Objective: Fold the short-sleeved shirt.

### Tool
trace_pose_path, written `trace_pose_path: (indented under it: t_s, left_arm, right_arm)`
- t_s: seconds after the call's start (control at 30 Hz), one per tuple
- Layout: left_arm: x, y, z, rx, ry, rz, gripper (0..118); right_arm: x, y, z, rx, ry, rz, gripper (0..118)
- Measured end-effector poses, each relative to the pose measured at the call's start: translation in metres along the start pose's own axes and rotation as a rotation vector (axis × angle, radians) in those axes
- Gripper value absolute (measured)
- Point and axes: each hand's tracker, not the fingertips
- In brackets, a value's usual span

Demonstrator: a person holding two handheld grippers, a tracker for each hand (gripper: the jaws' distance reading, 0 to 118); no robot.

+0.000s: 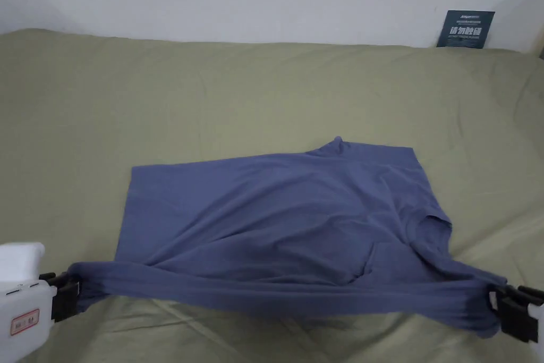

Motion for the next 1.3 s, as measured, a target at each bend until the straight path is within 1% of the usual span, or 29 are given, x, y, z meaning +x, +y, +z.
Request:
trace_pose_path:
  t_s: [0.17, 0.37, 0.5, 0.7, 0.73, 0.77, 0.8, 0.83, 0.87, 0.9, 0.93, 1.0, 1.07, 1.1, 1.13, 1.17, 1.2, 1.23, 1.27, 1.3]
  left_arm:
    - [0.005, 0.032, -0.011, 0.022, 0.006, -0.022, 6]
    - [0.007, 0.071, -0.052, 0.005, 0.001, 0.010, 6]
    - [0.010, 0.083, -0.085, -0.035, 0.013, 0.017, 6]
    - [0.012, 0.082, -0.119, -0.088, 0.027, 0.033, 6]
    - [0.011, 0.080, -0.120, -0.090, 0.028, 0.036, 6]
    - [0.011, 0.079, -0.122, -0.089, 0.025, 0.043, 9]
    - [0.010, 0.077, -0.122, -0.081, 0.010, 0.067, 42]
    - [0.009, 0.076, -0.120, -0.080, -0.001, 0.078, 85]
    - [0.006, 0.075, -0.119, -0.081, 0.017, 0.080, 117]
    - [0.005, 0.072, -0.118, -0.092, 0.017, 0.082, 118]
    - [0.004, 0.069, -0.113, -0.091, 0.016, 0.081, 117]
    - [0.005, 0.062, -0.099, -0.079, 0.018, 0.087, 117]
    - [0.008, 0.052, -0.087, -0.072, 0.018, 0.096, 117]
    - [0.011, 0.047, -0.080, -0.064, 0.020, 0.095, 109]
    - [0.008, 0.041, -0.074, -0.059, 0.027, 0.091, 96]
    - [0.011, 0.036, -0.071, -0.056, 0.031, 0.084, 73]
    - [0.014, 0.030, -0.069, -0.055, 0.038, 0.083, 27]
    - [0.013, 0.026, -0.068, -0.065, 0.041, 0.092, 0]
    - [0.011, 0.023, -0.066, -0.068, 0.027, 0.101, 0]
    - [0.012, 0.020, -0.066, -0.085, -0.008, 0.116, 0]
  right_arm:
    - [-0.004, 0.052, -0.026, 0.038, -0.018, 0.065, 8]
    - [-0.014, 0.103, -0.092, -0.005, -0.045, 0.107, 8]
    - [-0.015, 0.118, -0.138, -0.057, -0.045, 0.093, 8]
    - [-0.018, 0.119, -0.183, -0.120, -0.069, 0.105, 10]
    - [-0.018, 0.118, -0.187, -0.130, -0.069, 0.098, 19]
    - [-0.017, 0.117, -0.189, -0.142, -0.071, 0.081, 47]
    - [-0.015, 0.114, -0.188, -0.148, -0.069, 0.057, 98]
    - [-0.012, 0.111, -0.188, -0.166, -0.061, 0.029, 118]
    - [-0.010, 0.106, -0.185, -0.170, -0.057, 0.011, 114]
    - [-0.006, 0.096, -0.174, -0.088, -0.066, -0.008, 110]
    - [-0.004, 0.087, -0.170, -0.087, -0.043, -0.016, 110]
    - [0.002, 0.069, -0.157, -0.109, -0.046, -0.019, 111]
    - [-0.004, 0.069, -0.132, -0.100, -0.033, -0.024, 111]
    - [-0.005, 0.062, -0.124, -0.102, -0.038, -0.028, 110]
    - [-0.006, 0.054, -0.115, -0.106, -0.036, -0.028, 106]
    - [-0.007, 0.046, -0.108, -0.096, -0.018, -0.025, 95]
    - [-0.010, 0.042, -0.098, -0.093, -0.017, -0.024, 61]
    - [-0.013, 0.036, -0.094, -0.098, -0.024, -0.025, 26]
    - [-0.014, 0.030, -0.091, -0.098, -0.032, -0.017, 4]
    - [-0.015, 0.025, -0.086, -0.092, -0.030, -0.019, 4]
